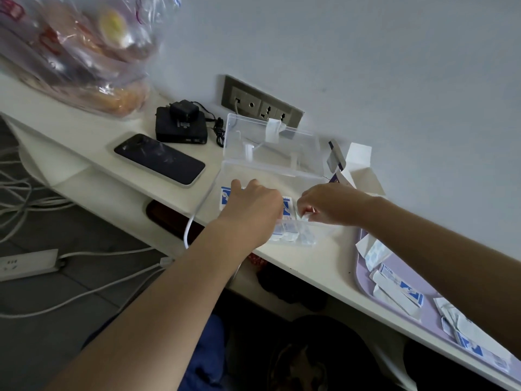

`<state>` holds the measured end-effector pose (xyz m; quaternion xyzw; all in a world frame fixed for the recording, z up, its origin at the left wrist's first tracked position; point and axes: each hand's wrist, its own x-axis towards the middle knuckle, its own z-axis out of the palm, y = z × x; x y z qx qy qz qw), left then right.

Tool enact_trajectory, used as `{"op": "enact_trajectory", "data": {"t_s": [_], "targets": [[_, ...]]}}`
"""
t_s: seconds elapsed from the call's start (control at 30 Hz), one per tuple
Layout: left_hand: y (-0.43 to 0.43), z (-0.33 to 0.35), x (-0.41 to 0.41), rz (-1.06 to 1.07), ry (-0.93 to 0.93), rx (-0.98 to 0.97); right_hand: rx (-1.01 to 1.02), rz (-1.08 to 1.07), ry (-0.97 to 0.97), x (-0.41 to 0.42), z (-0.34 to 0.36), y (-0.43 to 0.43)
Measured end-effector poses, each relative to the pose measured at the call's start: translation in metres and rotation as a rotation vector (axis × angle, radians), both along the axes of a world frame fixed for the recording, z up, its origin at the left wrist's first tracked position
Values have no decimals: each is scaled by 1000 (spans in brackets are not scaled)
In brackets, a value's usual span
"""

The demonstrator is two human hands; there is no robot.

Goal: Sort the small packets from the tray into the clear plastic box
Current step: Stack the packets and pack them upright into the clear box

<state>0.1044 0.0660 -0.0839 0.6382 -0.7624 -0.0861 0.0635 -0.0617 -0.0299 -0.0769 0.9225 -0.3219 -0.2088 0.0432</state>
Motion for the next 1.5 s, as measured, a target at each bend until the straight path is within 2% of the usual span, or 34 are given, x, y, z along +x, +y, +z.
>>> {"op": "enact_trajectory", "data": {"t_s": [0.2, 0.43, 0.53, 0.63, 0.9, 1.03, 1.13, 1.27, 1.37, 1.5], "targets": [[0, 0, 0, -6, -4, -28, 59, -15, 201, 13, 5, 2], [0, -1, 0, -13, 8, -40, 213, -122, 313, 24, 15, 1], [-1, 0, 0, -11, 9, -31, 260, -160, 289, 26, 16, -1], [-1, 0, 0, -14, 12, -19, 193, -160, 233, 26, 13, -3], [0, 1, 0, -4, 26, -7, 132, -131, 237, 21, 2, -7], [3, 4, 0, 9, 29, 0, 117, -160, 171, 18, 2, -7], [6, 7, -2, 39, 27, 18, 15, -142, 96, 11, 3, -6], [9, 12, -5, 72, 27, 41, -195, -15, -160, 0, 12, 6], [11, 13, -9, 72, 36, 38, -187, -71, -303, -12, 16, 21], [8, 10, -16, 63, 29, 14, -169, -120, -366, -34, 10, 40]]}}
